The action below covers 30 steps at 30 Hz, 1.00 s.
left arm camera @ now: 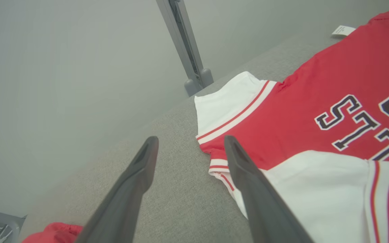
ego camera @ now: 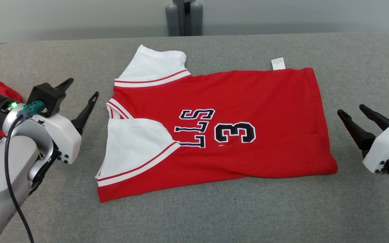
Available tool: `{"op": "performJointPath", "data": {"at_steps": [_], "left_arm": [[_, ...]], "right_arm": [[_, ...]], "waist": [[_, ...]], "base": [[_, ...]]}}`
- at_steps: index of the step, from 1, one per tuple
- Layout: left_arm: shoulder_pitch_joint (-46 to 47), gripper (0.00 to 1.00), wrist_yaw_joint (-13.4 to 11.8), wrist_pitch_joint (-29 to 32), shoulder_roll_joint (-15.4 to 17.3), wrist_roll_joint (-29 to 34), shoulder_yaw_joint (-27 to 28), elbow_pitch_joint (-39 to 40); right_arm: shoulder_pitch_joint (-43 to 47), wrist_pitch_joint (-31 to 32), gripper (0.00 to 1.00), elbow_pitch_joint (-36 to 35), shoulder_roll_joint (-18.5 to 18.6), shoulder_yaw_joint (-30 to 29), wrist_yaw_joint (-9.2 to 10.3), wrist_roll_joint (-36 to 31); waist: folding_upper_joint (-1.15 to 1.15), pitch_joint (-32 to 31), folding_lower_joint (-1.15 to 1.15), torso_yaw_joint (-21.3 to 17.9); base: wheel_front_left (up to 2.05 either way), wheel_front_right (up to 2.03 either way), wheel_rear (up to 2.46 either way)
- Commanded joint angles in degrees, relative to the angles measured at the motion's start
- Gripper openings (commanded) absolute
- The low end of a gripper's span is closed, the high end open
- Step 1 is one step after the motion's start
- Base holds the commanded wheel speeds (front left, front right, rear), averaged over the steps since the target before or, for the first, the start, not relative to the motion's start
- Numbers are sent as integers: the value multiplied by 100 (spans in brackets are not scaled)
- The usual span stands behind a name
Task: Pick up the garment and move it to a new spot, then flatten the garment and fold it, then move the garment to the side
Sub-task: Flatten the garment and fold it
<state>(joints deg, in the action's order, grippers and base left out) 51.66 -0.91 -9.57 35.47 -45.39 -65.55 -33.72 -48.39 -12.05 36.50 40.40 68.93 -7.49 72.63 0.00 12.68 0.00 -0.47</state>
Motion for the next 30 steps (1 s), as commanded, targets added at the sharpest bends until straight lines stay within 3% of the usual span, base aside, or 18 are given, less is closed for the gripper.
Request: {"op": "performJointPath", "data": {"at_steps": [1,4,6,10,14,17,21,25,30], "left_arm": [[-124,100,-201,-203,-1,-94,163,35],[-359,100,-563,-472,-65,-270,548,181],[-552,100,-806,-552,-108,-287,867,383],[-1172,100,-1353,-555,-203,409,1943,1348],[-2151,100,-1681,-557,-483,1283,2853,2090],[-2898,100,-1715,-557,-845,1725,3454,2386],[-3705,100,-1535,-557,-1400,2210,4121,2472],[-4315,100,-1304,-558,-1933,2654,4639,2348],[-4696,100,-1021,-558,-2320,3024,5074,2133]], "right_arm": [[128,-179,100,78,-14,-108,-1,-33],[253,-313,100,206,-76,-459,-1,-301],[330,-323,100,184,-156,-1110,-1,-718],[1087,-315,100,-74,-467,-2795,-1,-2035],[2174,-317,100,-751,-1156,-4549,-2,-3484],[2990,-318,100,-1377,-1768,-5611,-1,-4462],[3808,-318,100,-1944,-2558,-6442,-1,-5244],[4261,-318,100,-2052,-3054,-6818,-1,-5618],[4502,-318,100,-1963,-3303,-6988,-1,-5711]], "waist": [[0,-130,0,31],[0,-267,0,56],[0,-350,0,68],[0,-506,0,104],[0,-704,0,130],[0,-825,0,134],[0,-934,0,134],[0,-1006,0,131],[0,-1064,0,126]], "base": [[0,0,0],[0,0,0],[0,0,0],[0,0,0],[0,0,0],[0,0,0],[0,0,0],[0,0,0],[0,0,0]]}}
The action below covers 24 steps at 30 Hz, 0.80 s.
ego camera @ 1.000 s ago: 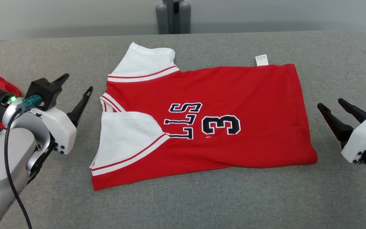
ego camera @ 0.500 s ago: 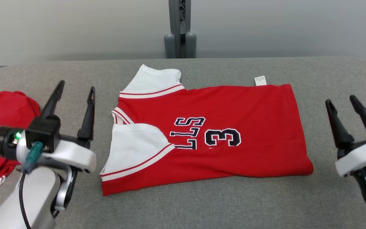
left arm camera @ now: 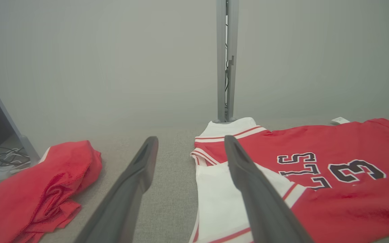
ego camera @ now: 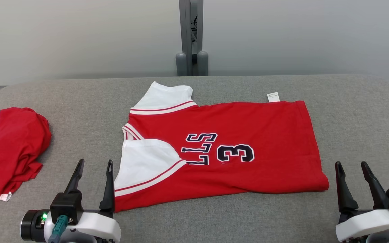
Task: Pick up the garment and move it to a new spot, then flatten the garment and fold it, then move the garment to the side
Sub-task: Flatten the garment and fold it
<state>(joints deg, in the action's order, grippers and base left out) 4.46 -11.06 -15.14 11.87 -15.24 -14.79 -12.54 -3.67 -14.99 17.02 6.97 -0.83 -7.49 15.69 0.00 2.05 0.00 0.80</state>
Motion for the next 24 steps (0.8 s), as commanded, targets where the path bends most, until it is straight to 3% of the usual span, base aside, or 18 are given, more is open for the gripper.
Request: {"op": "performJointPath", "data": {"at_steps": [1,11,24], "left_arm": [[-41,100,63,-1,-38,91,93,-30],[-58,100,839,-1,-495,485,659,-644],[550,100,1641,96,-703,63,515,-2810]], "right_arm": [[63,-24,100,8,0,-13,-1,-22],[-10,-24,100,410,-126,36,-1,301],[-549,-24,100,1597,2,232,-1,906]], "waist": [[0,-8,0,2],[0,34,0,23],[0,299,0,0]], "base": [[0,0,0],[0,0,0],[0,0,0]]}}
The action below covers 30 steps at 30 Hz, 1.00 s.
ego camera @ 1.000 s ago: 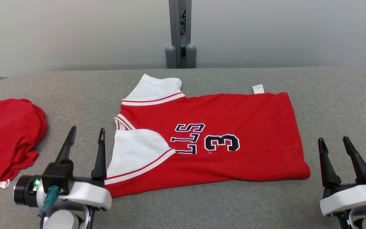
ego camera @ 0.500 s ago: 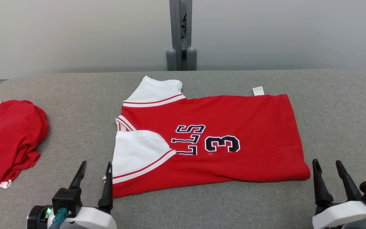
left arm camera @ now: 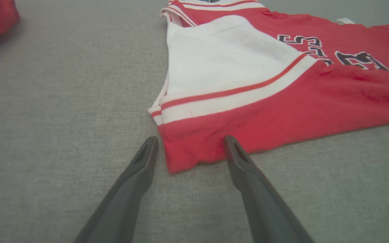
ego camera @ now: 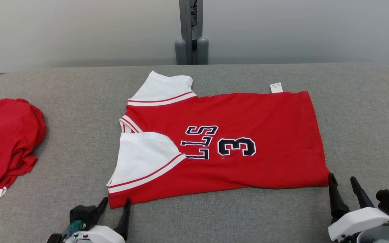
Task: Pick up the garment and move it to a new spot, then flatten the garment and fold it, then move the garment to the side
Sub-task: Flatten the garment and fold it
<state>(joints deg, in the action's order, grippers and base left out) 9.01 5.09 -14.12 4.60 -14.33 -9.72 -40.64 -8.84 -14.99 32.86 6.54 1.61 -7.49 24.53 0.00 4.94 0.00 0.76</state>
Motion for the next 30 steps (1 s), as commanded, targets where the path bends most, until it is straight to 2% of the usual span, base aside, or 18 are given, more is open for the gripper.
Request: {"op": "performJointPath", "data": {"at_steps": [1,10,24,25,26,27,28,30], "left_arm": [[154,100,48,35,21,-82,5,-122],[565,100,143,205,-64,-483,-7,-916],[882,100,243,406,-133,-908,-426,-1343],[878,50,245,425,-141,-943,-482,-1341],[876,32,246,437,-138,-976,-540,-1333],[876,4,248,442,-128,-1016,-593,-1321],[868,0,248,441,-123,-1056,-649,-1308],[878,0,248,417,-88,-1148,-733,-1279]], "right_arm": [[-83,-25,100,116,43,-3,-1,64],[-544,-25,100,940,158,504,-1,684],[-875,-4,100,1427,245,1132,-1,1404],[-882,-4,78,1452,242,1178,-1,1460],[-888,-2,44,1473,248,1229,-1,1522],[-898,-1,18,1493,260,1275,-2,1572],[-915,-1,0,1513,274,1330,-2,1617],[-952,1,0,1507,301,1413,-1,1706]], "waist": [[0,25,0,6],[0,199,0,87],[0,386,0,129],[0,389,0,129],[0,392,0,127],[0,395,0,126],[0,396,0,125],[0,403,0,124]], "base": [[0,0,0],[0,0,0],[0,0,0],[0,0,0],[0,0,0],[0,0,0],[0,0,0],[0,0,0]]}}
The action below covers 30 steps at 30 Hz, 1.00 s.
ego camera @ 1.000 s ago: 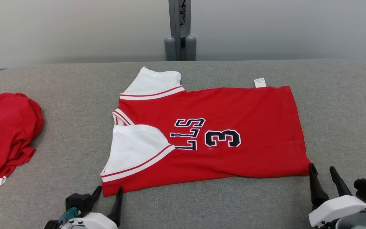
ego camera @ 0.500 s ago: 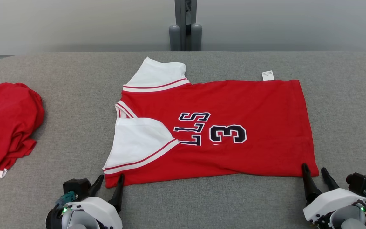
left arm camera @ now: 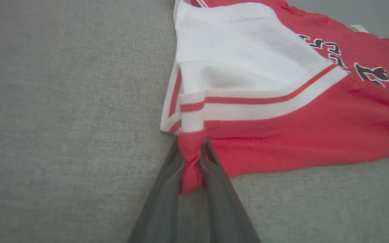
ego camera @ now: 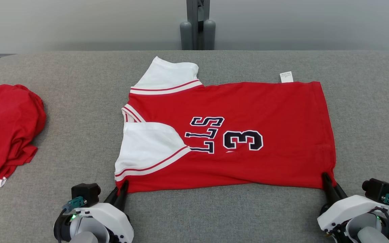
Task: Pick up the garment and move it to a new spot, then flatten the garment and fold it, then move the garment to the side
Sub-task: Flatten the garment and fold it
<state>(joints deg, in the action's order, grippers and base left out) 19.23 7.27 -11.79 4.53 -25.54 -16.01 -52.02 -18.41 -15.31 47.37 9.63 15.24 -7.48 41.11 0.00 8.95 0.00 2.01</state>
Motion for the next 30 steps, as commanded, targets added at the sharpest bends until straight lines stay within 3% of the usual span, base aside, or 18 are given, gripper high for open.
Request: {"op": "performJointPath", "data": {"at_steps": [1,9,16,30], "left_arm": [[-134,0,18,172,-47,-69,-138,-121],[-25,0,18,12,191,-285,-426,0],[80,0,20,46,540,-305,-1022,226],[36,0,19,738,1435,-896,-2017,1030]], "right_arm": [[-9,32,0,41,17,90,-2,84],[-78,20,0,-136,206,159,-2,336],[-83,20,0,-238,316,155,-2,485],[68,581,0,-42,543,590,-1,1053]], "waist": [[0,5,0,-1],[0,-51,0,-5],[0,-178,0,-25],[0,-495,0,-143]], "base": [[0,0,0],[0,0,0],[0,0,0],[0,0,0]]}}
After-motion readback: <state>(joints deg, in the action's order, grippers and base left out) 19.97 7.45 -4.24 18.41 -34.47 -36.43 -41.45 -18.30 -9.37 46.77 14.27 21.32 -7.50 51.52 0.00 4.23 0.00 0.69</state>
